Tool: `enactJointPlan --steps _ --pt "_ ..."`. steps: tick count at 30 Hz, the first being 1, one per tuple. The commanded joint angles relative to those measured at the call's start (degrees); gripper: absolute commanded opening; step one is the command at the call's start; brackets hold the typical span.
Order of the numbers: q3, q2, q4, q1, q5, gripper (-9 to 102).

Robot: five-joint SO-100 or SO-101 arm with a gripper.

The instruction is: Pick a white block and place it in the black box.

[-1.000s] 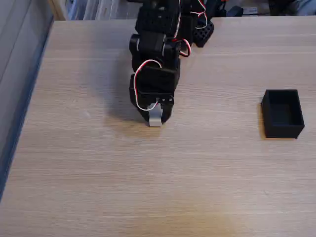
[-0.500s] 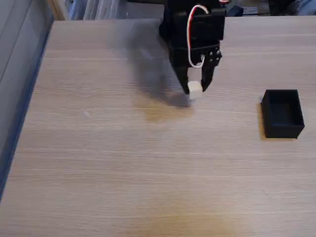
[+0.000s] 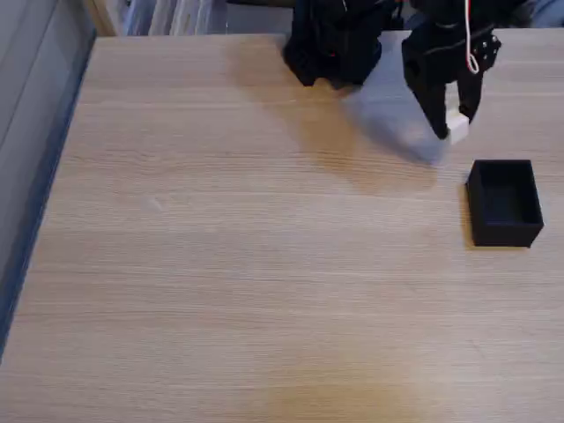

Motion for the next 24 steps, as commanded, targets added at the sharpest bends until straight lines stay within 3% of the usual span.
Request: enactJointPlan --steps 1,24 --pt "-6.0 -4.7 -1.6 -2.8 2.7 0" --pt "-33.7 -33.5 -0.8 -1.1 7.9 4"
